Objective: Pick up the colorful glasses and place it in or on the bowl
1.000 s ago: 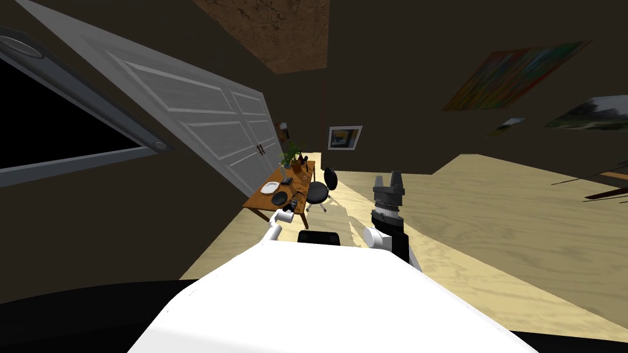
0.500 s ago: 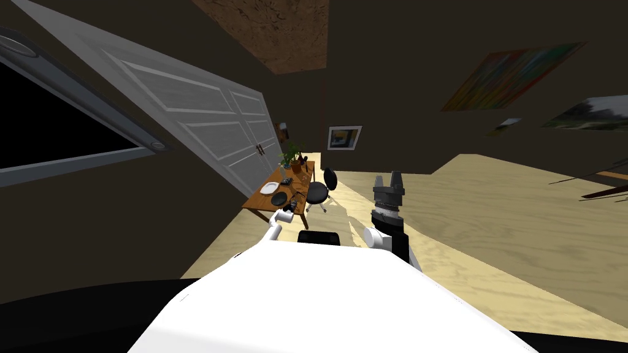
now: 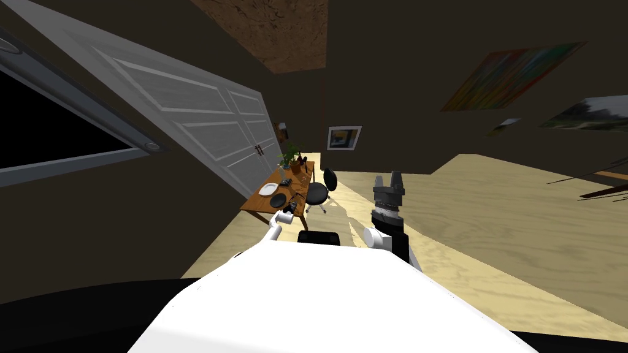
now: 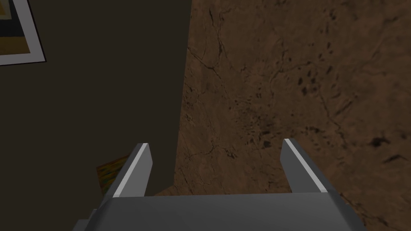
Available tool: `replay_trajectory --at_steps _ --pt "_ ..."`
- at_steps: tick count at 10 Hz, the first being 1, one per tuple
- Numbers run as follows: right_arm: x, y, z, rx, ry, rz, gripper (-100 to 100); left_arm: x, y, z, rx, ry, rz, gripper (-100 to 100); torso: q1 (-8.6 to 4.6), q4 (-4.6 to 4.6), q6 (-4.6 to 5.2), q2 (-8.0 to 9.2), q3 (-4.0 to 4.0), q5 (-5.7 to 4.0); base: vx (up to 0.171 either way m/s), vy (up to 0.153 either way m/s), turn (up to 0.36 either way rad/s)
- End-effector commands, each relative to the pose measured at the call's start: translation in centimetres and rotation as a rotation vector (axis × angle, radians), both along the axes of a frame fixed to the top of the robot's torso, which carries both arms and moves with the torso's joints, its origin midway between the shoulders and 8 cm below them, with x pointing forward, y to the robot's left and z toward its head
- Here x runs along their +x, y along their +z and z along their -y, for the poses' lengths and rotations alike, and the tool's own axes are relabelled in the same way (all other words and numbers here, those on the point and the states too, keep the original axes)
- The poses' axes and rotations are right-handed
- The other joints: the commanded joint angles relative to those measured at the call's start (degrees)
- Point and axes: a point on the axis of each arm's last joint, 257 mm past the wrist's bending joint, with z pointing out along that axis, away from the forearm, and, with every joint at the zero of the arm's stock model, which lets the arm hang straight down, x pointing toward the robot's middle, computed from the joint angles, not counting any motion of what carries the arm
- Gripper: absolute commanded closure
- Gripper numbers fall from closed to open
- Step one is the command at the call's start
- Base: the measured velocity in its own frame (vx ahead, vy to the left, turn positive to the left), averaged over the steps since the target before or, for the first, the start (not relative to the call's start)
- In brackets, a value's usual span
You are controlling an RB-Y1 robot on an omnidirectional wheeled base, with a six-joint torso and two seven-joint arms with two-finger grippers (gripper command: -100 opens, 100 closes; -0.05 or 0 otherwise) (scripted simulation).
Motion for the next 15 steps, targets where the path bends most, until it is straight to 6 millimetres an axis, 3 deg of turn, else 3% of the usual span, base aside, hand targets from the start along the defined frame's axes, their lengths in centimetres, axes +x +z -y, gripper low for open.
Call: replay_trajectory --at_steps 1,4,5,6,9,10,11,15 --pt "0.0 0.0 0.0 0.000 0.000 0.000 0 0.0 0.0 0.0 0.000 0.000 0.000 100 0.00 0.00 0.00 0.00 0.00 0.00 0.000 0.000 0.000" --pt "0.0 0.0 0.0 0.000 0.000 0.000 0 0.1 0.0 0.1 0.004 -0.008 0.001 100 0.01 0.02 -0.17 0.05 0.04 0.01 0.001 0.000 -0.010" --pt "0.0 0.0 0.0 0.000 0.000 0.000 0 0.0 0.0 0.1 0.004 -0.007 0.000 0 0.02 0.03 -0.16 0.06 0.05 0.01 0.000 0.000 0.000" --pt "0.0 0.0 0.0 0.000 0.000 0.000 0 0.2 0.6 0.1 0.000 -0.002 0.000 100 0.02 0.04 -0.16 0.07 0.05 0.01 -0.030 -0.001 0.038" --pt "0.0 0.0 0.0 0.000 0.000 0.000 0 0.4 1.0 0.2 0.000 -0.003 0.001 100 -0.02 0.10 -0.15 0.32 0.20 0.00 -0.044 -0.005 0.018" --pt "0.0 0.0 0.0 0.000 0.000 0.000 0 0.4 1.0 0.2 0.000 -0.003 -0.001 0 -0.02 0.09 -0.14 0.24 0.17 0.00 0.000 0.000 0.000" --pt "0.0 0.0 0.0 0.000 0.000 0.000 0 1.5 2.1 0.1 0.006 -0.004 0.004 100 0.00 0.08 -0.13 0.17 0.12 0.00 -0.051 0.022 -0.050" --pt "0.0 0.0 0.0 0.000 0.000 0.000 0 3.8 4.6 -0.1 0.018 -0.008 0.017 100 0.10 0.17 -0.08 0.38 0.27 -0.01 -0.071 0.036 -0.054"
